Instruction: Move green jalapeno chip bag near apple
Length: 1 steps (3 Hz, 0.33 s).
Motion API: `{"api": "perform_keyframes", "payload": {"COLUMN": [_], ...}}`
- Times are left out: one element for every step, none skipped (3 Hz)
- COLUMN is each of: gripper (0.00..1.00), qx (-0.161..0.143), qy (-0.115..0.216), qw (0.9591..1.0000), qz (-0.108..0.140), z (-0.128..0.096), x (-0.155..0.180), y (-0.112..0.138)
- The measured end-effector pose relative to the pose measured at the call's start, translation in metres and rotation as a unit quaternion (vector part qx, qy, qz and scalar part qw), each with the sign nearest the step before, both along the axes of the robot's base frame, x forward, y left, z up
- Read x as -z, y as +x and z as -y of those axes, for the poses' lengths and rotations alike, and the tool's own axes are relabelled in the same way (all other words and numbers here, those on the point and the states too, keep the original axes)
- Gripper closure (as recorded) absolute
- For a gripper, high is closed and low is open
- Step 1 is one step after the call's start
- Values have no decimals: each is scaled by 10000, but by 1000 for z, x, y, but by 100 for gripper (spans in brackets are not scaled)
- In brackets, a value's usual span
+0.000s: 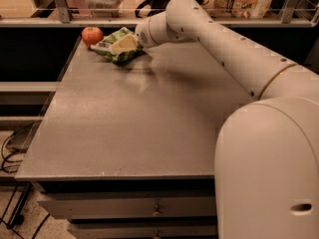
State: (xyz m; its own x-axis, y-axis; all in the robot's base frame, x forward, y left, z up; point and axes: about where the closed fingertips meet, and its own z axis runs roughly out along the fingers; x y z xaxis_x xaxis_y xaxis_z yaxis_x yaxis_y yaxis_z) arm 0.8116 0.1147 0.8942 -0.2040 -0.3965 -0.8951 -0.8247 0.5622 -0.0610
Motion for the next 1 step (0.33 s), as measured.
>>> {"api": "perform_keyframes", "payload": {"gripper": [0], "qx": [13], "qy": [42], "qw": [10000], "qz": [6], "z": [0], "x": [-1], "y": [0]}}
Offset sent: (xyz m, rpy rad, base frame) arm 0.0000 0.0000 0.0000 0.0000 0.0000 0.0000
